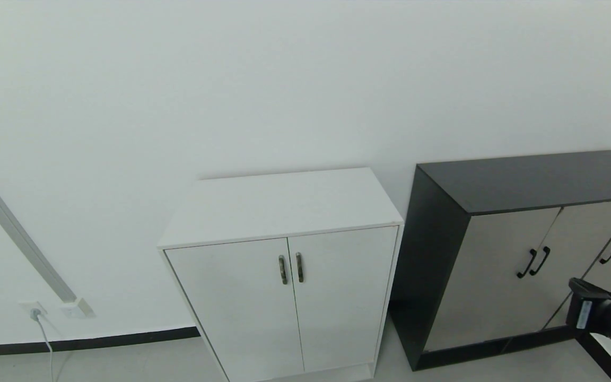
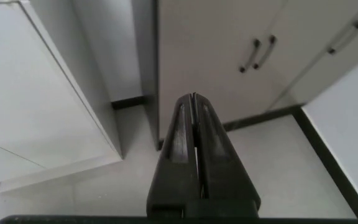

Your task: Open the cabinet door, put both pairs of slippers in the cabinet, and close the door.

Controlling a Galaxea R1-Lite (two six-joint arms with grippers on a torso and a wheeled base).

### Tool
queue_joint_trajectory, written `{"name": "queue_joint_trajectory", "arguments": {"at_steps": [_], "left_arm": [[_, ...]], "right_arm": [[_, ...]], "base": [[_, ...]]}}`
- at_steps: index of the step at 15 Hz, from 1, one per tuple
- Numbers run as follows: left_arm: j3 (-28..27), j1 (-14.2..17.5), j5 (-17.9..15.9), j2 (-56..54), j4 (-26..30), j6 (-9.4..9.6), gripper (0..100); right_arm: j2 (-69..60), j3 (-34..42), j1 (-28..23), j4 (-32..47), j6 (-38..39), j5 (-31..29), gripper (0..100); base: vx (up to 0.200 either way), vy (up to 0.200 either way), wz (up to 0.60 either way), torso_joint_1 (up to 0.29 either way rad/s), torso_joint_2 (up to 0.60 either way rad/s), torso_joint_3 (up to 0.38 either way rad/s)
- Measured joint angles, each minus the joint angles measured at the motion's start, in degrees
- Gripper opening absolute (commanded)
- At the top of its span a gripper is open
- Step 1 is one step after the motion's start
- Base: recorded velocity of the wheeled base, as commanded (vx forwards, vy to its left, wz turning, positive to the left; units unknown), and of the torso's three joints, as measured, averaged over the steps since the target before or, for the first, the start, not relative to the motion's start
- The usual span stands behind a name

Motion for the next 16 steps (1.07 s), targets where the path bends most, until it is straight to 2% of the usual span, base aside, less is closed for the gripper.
{"name": "queue_joint_trajectory", "arguments": {"at_steps": [2, 5, 10, 13, 16], "left_arm": [[0.0, 0.02, 0.0, 0.0, 0.0, 0.0, 0], [0.0, 0.0, 0.02, 0.0, 0.0, 0.0, 0], [0.0, 0.0, 0.02, 0.0, 0.0, 0.0, 0], [0.0, 0.0, 0.0, 0.0, 0.0, 0.0, 0], [0.0, 0.02, 0.0, 0.0, 0.0, 0.0, 0]], "right_arm": [[-5.4, 2.78, -1.55, 2.55, 0.33, 0.44, 0], [-15.62, 4.01, -3.12, 12.98, 0.49, 2.4, 0], [-37.05, 3.74, -3.75, 38.24, 0.2, 7.55, 0], [-48.57, 3.33, -3.66, 53.65, -0.06, 13.36, 0], [-55.61, 3.38, -3.55, 58.47, -0.22, 17.76, 0]], "base": [[0.0, 0.0, 0.0, 0.0, 0.0, 0.0], [0.0, 0.0, 0.0, 0.0, 0.0, 0.0], [0.0, 0.0, 0.0, 0.0, 0.0, 0.0], [0.0, 0.0, 0.0, 0.0, 0.0, 0.0], [0.0, 0.0, 0.0, 0.0, 0.0, 0.0]]}}
